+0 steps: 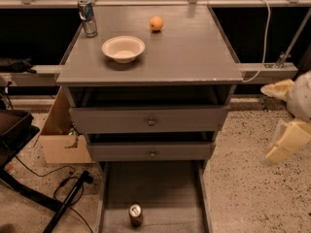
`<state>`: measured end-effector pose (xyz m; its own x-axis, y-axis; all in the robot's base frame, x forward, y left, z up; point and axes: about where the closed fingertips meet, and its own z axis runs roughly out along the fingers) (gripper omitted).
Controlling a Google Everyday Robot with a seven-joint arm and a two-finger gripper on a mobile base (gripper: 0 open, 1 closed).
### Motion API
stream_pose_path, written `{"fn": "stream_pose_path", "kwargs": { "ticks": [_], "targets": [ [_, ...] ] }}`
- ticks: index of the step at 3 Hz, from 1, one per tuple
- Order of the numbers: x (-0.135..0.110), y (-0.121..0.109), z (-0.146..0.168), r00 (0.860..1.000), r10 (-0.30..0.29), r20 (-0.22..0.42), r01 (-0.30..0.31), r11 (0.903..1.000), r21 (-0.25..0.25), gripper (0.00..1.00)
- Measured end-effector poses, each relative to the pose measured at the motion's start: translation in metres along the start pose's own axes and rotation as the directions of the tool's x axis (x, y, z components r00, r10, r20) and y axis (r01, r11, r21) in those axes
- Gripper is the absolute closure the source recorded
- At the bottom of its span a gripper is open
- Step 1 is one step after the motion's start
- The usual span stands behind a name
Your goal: Pick orange can from bottom drawer and place on counter
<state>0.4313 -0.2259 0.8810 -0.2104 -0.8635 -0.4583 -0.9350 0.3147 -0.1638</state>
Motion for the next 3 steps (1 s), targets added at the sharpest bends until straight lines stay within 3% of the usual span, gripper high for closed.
{"fn": "stream_pose_path", "kwargs": {
  "ticks": [1,2,3],
  "targets": [
    [0.042,0.010,0.052,0.984,0.060,0.170,-0.062,0.9981,0.004,0.00],
    [0.075,0.012,0.093,0.947,0.095,0.308,-0.098,0.9952,-0.007,0.00],
    [0.099,0.011,0.126,0.909,0.123,0.398,-0.115,0.9924,-0.044,0.00]
  ]
}}
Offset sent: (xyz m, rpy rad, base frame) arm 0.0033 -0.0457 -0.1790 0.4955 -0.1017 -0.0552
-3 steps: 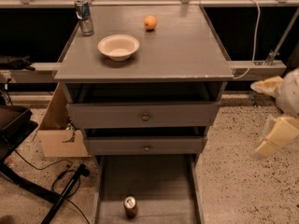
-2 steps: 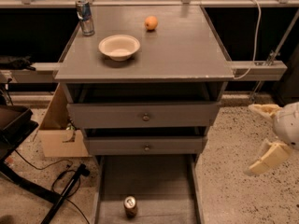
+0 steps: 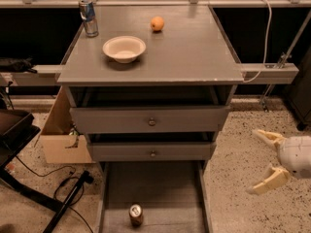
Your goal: Pick orange can from bottom drawer and place on counter
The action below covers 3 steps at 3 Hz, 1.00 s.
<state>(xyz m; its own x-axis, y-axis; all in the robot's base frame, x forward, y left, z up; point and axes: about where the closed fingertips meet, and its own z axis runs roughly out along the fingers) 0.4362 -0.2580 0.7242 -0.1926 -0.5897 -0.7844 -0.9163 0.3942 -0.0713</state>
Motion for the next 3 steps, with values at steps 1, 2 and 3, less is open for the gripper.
{"fn": "stream_pose_path", "kwargs": {
  "ticks": [1,2,3],
  "targets": [
    [0.014,-0.002,0.008,0.999,0.023,0.031,-0.022,0.9996,-0.017,0.00],
    [0.015,-0.002,0.009,0.999,0.024,0.032,-0.023,0.9995,-0.019,0.00],
    [0.032,-0.006,0.032,0.999,0.018,0.045,-0.017,0.9989,-0.043,0.00]
  ]
}}
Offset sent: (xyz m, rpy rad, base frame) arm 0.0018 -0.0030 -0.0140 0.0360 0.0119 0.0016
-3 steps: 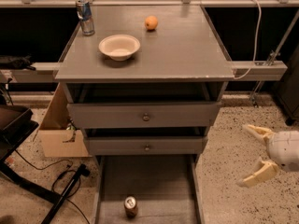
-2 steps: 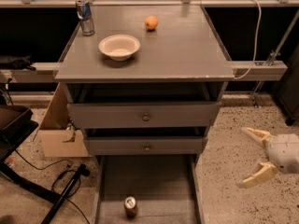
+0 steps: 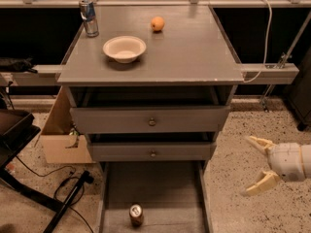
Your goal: Pick orange can from bottom drawer and place on counter
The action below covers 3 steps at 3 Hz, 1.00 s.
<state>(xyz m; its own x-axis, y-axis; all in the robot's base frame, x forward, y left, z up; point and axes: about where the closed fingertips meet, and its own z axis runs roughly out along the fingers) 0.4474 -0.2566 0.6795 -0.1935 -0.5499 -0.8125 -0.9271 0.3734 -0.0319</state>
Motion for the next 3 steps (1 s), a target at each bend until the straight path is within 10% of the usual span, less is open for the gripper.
{"fn": "stream_pose_path", "kwargs": {
  "ticks": [3],
  "targets": [
    [0.149,0.013,0.173,0.986,-0.092,0.137,0.108,0.9874,-0.116,0.00]
  ]
}}
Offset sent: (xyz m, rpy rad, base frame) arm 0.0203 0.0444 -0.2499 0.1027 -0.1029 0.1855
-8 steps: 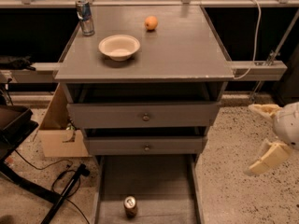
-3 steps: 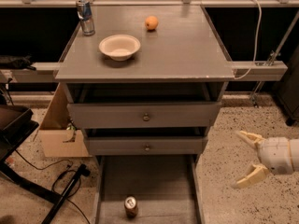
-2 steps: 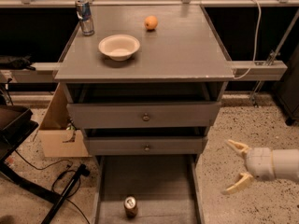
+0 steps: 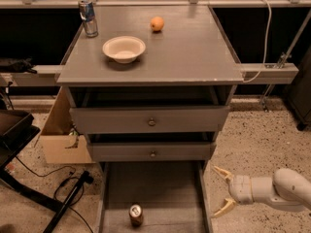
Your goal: Pick orange can from bottom drawer and place on counter
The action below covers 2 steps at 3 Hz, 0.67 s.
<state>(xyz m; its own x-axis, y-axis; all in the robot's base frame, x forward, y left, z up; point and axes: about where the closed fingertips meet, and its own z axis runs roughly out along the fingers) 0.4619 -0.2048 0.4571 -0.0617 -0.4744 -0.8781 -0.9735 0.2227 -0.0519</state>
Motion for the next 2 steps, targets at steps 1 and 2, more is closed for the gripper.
{"fn": "stream_pose_path", "kwargs": {
  "ticks": [1,2],
  "targets": [
    [0.000,0.000,0.000,1.000,0.000,0.000,0.000,1.0000,0.000,0.00],
    [0.010,0.000,0.030,1.000,-0.002,-0.003,0.002,0.9987,-0.050,0.00]
  ]
}}
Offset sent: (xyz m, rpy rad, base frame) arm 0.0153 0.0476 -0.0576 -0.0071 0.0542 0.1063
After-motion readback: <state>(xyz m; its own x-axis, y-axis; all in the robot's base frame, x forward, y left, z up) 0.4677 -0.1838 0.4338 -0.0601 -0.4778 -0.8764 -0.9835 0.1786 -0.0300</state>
